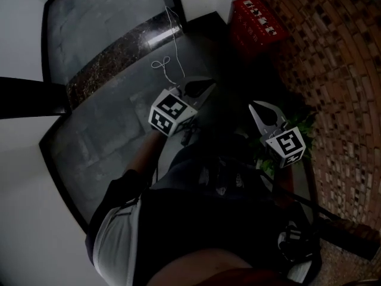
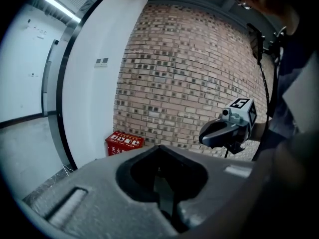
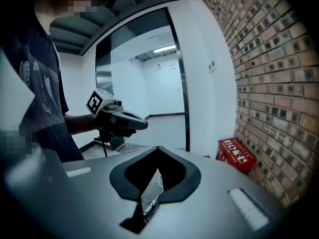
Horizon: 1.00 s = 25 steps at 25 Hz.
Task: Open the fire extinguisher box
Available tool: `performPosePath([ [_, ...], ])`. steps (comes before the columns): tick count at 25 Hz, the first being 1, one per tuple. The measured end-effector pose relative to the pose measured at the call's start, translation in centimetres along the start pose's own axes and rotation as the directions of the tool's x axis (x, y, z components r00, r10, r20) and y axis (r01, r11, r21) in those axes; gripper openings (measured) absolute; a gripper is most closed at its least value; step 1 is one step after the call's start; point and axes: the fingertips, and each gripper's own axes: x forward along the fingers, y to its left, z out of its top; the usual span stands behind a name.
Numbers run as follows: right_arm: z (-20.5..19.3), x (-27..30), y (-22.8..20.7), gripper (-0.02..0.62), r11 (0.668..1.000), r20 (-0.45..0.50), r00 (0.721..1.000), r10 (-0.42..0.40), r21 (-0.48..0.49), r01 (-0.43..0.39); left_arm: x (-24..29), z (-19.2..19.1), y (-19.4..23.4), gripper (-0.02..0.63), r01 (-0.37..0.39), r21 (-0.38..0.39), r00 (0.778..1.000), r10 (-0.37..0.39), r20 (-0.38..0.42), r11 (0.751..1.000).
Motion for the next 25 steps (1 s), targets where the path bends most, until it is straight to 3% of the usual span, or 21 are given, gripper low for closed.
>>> performPosePath([
  [15, -0.8, -3.3, -15.2, 0.000, 0.997, 0.018, 1.000, -0.002, 0.075, 0.001, 14.3, 6.9, -1.5, 0.000, 0.064, 0.017, 0.996, -0.063, -0.062, 0.998],
  [25, -1.1, -3.1, -18.3, 0.000, 0.996, 0.003, 1.000, 0.019, 0.090, -0.019, 16.1, 9.0, 0.0, 0.000, 0.017, 0.068, 0.996, -0.011, -0.088, 0.998],
])
